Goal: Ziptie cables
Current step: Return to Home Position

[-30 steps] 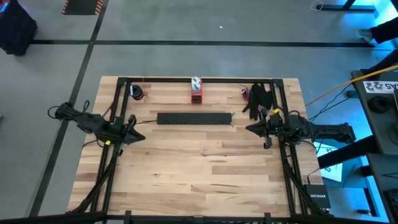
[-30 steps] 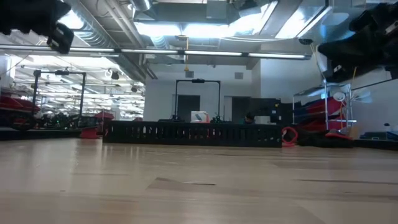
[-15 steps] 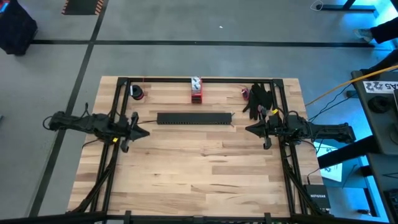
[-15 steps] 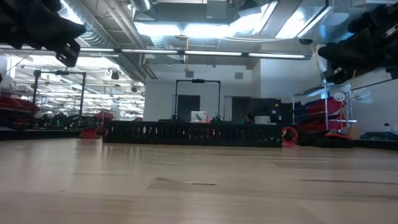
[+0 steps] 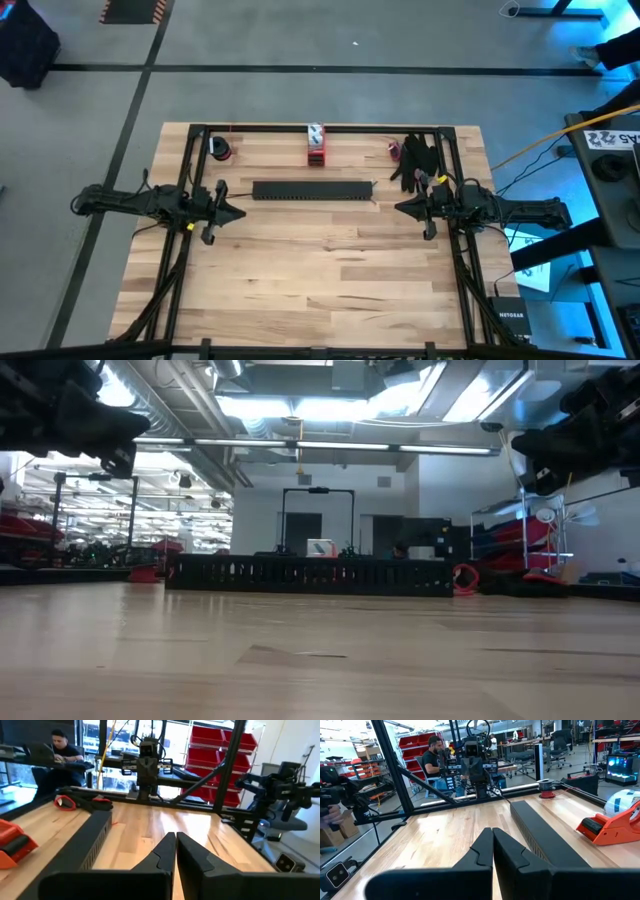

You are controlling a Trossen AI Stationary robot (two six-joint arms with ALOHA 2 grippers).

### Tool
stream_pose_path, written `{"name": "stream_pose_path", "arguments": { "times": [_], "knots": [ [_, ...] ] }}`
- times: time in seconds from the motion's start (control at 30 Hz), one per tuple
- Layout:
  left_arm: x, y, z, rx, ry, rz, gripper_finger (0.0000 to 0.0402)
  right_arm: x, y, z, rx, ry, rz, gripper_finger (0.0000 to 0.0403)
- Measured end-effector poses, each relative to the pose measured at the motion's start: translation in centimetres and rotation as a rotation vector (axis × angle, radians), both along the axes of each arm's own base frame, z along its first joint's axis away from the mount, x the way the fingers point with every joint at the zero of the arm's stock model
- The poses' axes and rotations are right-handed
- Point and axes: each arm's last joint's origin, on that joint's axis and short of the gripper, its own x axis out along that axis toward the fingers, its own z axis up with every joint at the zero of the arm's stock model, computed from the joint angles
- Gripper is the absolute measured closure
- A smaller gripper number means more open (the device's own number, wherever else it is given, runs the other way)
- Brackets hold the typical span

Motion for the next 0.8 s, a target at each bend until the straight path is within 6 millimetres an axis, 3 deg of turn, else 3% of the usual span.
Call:
{"name": "stream_pose_path", "arguments": {
  "times": [0.8],
  "knots": [
    [0.02,0.13,-0.03,0.009,0.001,0.016,0.0393,0.0,0.0,0.0,0.0,0.001,0.0,0.0398]
  ]
}}
